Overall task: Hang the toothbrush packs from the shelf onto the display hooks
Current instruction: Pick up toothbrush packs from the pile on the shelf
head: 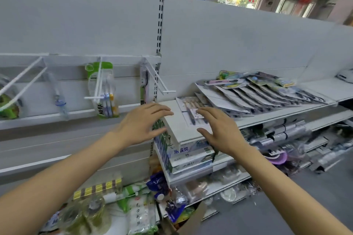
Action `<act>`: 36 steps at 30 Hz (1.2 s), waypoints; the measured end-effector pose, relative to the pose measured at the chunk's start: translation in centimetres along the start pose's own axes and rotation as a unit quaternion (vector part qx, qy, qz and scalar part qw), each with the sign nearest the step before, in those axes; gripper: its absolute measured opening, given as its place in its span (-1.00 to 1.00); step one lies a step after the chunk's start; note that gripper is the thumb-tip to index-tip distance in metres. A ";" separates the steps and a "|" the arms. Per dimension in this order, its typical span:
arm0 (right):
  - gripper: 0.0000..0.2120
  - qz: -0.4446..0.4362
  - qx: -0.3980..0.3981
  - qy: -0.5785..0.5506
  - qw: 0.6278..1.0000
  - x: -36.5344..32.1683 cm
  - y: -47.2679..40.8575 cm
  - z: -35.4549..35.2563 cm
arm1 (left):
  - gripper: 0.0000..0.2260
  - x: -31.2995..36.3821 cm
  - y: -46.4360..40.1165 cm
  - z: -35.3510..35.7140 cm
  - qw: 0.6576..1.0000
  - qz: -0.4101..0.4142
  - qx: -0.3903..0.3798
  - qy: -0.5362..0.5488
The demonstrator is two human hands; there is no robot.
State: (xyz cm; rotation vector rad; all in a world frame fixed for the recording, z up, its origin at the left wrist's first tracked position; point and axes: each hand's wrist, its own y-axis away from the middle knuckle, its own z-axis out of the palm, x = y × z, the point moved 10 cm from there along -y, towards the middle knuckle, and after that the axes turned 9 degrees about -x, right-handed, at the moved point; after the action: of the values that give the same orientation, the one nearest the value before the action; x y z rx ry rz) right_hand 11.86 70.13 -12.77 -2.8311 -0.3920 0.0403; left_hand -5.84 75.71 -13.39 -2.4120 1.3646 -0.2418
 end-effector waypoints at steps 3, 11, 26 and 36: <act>-0.51 0.014 -0.005 0.009 1.000 5.0 0.8 -0.1 | -0.58 1.5 -4.6 2.2 1.000 -0.004 -0.009 -0.002; -0.50 0.063 -0.044 0.004 0.997 20.3 0.0 0.6 | -0.67 1.8 -16.3 9.1 0.981 -0.166 -0.059 0.086; -0.63 0.013 -0.130 0.030 0.991 27.1 -4.5 5.5 | -0.88 -0.1 -22.2 17.2 0.679 -0.439 -0.008 0.588; -0.69 0.036 -0.143 0.147 0.978 23.2 -6.5 4.9 | -0.75 -2.3 -15.8 14.1 0.634 -0.492 0.061 0.594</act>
State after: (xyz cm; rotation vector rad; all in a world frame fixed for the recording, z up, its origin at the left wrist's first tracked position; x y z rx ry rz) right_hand 32.19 83.76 -15.43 -3.0637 -0.2448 -0.4504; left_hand 9.95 88.23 -20.16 -2.5200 -0.0438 -2.3850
